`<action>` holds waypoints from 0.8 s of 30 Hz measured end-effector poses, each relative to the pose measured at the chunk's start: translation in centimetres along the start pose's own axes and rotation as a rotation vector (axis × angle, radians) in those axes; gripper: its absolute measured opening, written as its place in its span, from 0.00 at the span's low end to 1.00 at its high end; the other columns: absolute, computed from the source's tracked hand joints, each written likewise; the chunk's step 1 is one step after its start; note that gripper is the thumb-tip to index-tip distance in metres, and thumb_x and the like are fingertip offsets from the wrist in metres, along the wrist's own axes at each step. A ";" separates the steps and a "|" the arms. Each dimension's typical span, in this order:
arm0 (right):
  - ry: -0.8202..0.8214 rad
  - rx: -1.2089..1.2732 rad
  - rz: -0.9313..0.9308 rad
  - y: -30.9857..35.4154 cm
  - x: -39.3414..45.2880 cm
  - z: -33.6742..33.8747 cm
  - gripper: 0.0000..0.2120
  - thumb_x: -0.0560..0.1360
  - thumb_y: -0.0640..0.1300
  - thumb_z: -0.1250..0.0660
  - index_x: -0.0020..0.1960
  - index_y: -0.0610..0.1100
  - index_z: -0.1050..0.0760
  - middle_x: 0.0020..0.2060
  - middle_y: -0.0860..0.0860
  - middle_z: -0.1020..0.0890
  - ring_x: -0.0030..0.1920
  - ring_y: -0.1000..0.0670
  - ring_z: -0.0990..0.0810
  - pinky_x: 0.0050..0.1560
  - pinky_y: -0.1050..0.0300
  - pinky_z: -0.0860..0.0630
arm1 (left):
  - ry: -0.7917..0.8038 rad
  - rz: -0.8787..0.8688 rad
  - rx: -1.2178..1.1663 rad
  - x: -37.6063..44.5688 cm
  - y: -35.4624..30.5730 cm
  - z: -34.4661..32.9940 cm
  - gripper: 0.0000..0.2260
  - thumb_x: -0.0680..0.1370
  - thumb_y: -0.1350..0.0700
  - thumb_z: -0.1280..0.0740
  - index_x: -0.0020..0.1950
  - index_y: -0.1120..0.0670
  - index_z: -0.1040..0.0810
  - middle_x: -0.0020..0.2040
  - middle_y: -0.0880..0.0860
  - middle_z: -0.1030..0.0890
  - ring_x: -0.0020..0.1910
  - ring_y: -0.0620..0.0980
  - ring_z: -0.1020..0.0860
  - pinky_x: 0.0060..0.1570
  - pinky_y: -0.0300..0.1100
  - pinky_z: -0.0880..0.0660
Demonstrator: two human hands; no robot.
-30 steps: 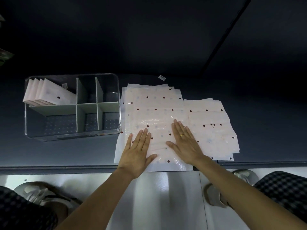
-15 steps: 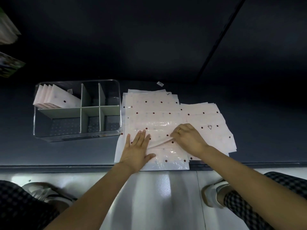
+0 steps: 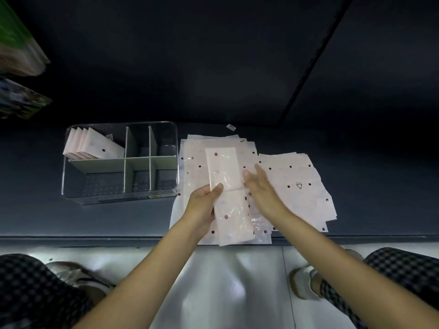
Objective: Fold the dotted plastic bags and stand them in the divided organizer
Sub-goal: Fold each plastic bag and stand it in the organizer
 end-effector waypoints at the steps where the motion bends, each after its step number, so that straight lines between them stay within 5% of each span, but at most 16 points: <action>1: 0.074 0.025 -0.027 -0.4 -0.6 -0.8 0.31 0.78 0.61 0.48 0.77 0.50 0.52 0.70 0.56 0.36 0.68 0.57 0.36 0.66 0.61 0.41 | 0.028 0.025 -0.044 -0.2 0.0 -0.2 0.08 0.80 0.57 0.38 0.51 0.59 0.20 0.45 0.57 0.16 0.40 0.53 0.18 0.40 0.44 0.22; 3: 0.162 0.088 -0.018 -1.1 -1.4 -1.8 0.26 0.79 0.59 0.48 0.74 0.51 0.44 0.66 0.59 0.31 0.64 0.60 0.30 0.63 0.64 0.34 | 0.054 0.062 -0.108 -0.7 0.1 -0.5 0.08 0.80 0.57 0.37 0.54 0.59 0.21 0.49 0.58 0.17 0.44 0.54 0.18 0.47 0.48 0.22; 8: 0.138 0.118 0.025 -0.6 -1.5 -1.1 0.07 0.79 0.43 0.39 0.54 0.44 0.24 0.43 0.52 0.17 0.41 0.56 0.19 0.40 0.68 0.24 | 0.041 0.112 -0.170 -1.3 -0.3 -0.2 0.09 0.80 0.57 0.38 0.56 0.60 0.22 0.49 0.60 0.17 0.43 0.56 0.18 0.43 0.49 0.20; 12: 0.126 0.195 0.008 -0.3 -1.8 0.5 0.09 0.77 0.40 0.34 0.38 0.44 0.21 0.33 0.52 0.17 0.35 0.55 0.18 0.37 0.64 0.23 | 0.077 0.069 -0.002 -1.4 -0.7 0.6 0.09 0.78 0.56 0.34 0.55 0.58 0.21 0.48 0.55 0.16 0.45 0.51 0.18 0.49 0.48 0.21; 17: 0.116 0.290 -0.051 -0.2 -1.7 1.1 0.06 0.76 0.38 0.34 0.43 0.40 0.19 0.36 0.48 0.17 0.35 0.54 0.18 0.37 0.64 0.22 | 0.063 0.056 0.116 -1.5 -1.2 1.7 0.03 0.77 0.59 0.32 0.46 0.56 0.19 0.41 0.51 0.16 0.37 0.46 0.18 0.37 0.36 0.22; 24: 0.149 0.373 -0.077 0.1 -1.7 1.9 0.05 0.75 0.36 0.34 0.45 0.40 0.19 0.38 0.48 0.16 0.37 0.53 0.17 0.37 0.64 0.21 | 0.011 -0.018 0.142 -1.7 -2.5 2.0 0.04 0.75 0.65 0.32 0.42 0.58 0.19 0.33 0.50 0.17 0.31 0.44 0.19 0.35 0.36 0.21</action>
Point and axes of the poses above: each hand's wrist, its own x-axis towards the middle knuckle, its own z-axis out of the back of the hand, y = z × x, the point moved 2 cm from there along x, towards the middle knuckle
